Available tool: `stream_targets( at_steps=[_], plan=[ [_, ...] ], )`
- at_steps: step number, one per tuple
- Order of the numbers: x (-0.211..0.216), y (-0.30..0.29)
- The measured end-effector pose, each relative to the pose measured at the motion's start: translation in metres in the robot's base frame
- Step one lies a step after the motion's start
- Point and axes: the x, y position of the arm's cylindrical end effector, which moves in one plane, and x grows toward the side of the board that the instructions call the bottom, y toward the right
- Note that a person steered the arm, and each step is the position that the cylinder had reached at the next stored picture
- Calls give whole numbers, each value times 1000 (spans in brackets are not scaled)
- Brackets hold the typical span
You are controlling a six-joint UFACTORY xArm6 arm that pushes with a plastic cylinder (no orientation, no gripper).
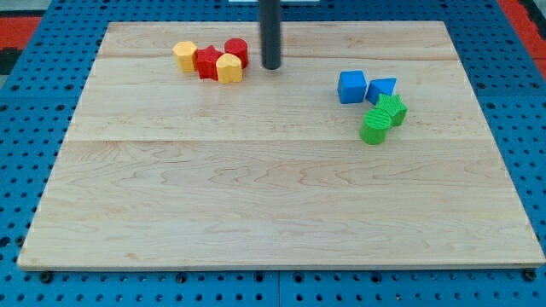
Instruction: Point your arm towards center right
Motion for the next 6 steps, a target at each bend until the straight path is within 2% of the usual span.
stream_targets(
  at_steps=[1, 2, 3, 6],
  plan=[
    [-14, 97],
    [0, 178],
    [21, 196],
    [34, 206]
  ],
)
